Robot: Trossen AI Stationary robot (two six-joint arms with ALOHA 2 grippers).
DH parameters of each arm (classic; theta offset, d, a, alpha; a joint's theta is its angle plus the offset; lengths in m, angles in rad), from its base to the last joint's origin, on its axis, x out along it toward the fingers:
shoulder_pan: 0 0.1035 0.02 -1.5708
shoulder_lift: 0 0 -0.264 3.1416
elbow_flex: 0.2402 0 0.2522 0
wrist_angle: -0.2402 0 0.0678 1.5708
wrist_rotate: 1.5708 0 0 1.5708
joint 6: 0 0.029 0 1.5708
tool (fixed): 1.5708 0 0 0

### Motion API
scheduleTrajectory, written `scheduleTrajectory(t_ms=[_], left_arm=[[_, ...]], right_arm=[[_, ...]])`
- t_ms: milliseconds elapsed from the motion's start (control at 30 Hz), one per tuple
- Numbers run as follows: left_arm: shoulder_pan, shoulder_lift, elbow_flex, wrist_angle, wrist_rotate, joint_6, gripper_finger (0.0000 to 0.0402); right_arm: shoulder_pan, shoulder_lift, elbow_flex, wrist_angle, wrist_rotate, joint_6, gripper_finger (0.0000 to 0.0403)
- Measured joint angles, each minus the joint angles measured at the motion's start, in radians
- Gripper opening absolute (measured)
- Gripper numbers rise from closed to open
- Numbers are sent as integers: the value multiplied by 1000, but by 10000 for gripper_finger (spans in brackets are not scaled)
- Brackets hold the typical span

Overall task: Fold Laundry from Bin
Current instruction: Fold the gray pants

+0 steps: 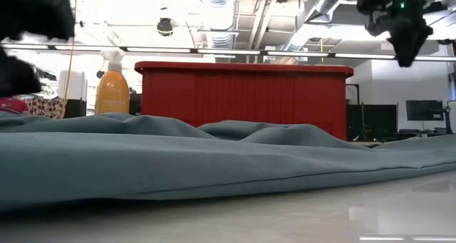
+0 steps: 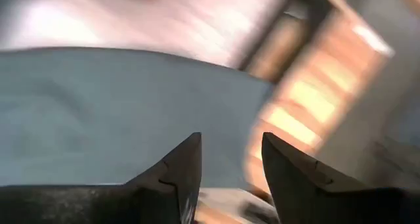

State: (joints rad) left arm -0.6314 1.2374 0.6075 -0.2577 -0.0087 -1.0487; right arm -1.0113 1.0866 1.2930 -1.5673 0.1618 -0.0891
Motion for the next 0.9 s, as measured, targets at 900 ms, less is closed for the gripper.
scheduleTrajectory(t_ms=[900], left_arm=[[402,107,0,20,-404,502,125]], right_arm=[[822,-48,-503,1075,-224,29,144]])
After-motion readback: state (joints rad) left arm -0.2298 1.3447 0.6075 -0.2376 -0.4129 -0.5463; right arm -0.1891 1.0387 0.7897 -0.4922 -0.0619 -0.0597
